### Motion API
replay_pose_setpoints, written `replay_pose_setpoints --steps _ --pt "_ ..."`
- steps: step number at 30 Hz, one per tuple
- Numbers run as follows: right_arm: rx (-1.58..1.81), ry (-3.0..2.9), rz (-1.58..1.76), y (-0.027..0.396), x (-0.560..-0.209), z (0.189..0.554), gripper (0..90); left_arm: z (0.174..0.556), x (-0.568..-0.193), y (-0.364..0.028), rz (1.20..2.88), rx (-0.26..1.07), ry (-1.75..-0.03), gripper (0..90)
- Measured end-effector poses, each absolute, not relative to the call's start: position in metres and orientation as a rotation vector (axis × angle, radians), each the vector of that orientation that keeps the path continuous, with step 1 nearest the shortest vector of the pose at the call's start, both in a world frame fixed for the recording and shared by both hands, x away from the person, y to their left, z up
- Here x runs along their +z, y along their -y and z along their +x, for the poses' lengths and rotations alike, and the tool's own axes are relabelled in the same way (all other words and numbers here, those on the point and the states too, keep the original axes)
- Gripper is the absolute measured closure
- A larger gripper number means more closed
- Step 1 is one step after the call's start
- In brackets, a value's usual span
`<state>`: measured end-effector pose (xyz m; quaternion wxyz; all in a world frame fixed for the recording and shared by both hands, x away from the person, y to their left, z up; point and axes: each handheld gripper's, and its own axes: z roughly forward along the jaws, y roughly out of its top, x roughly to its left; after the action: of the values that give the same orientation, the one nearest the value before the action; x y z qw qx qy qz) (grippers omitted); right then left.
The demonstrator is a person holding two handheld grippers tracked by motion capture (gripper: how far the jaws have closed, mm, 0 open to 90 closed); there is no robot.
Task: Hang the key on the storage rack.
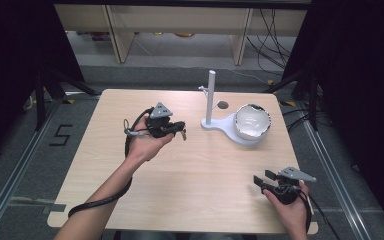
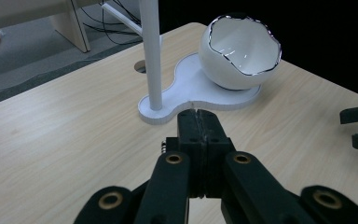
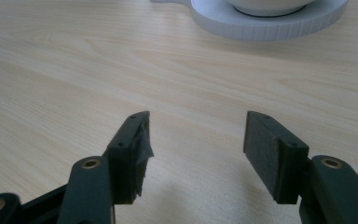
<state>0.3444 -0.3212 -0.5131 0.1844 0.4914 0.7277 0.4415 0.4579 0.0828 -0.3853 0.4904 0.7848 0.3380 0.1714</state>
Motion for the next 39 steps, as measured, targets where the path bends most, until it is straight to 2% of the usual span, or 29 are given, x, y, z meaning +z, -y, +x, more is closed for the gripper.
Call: replay_pose_setpoints --steps 39 --pt "1.274 -2.042 1.374 0.320 -0.515 0.346 42.3 0.518 -0.363 -0.056 1.780 0.505 -0.888 89.2"
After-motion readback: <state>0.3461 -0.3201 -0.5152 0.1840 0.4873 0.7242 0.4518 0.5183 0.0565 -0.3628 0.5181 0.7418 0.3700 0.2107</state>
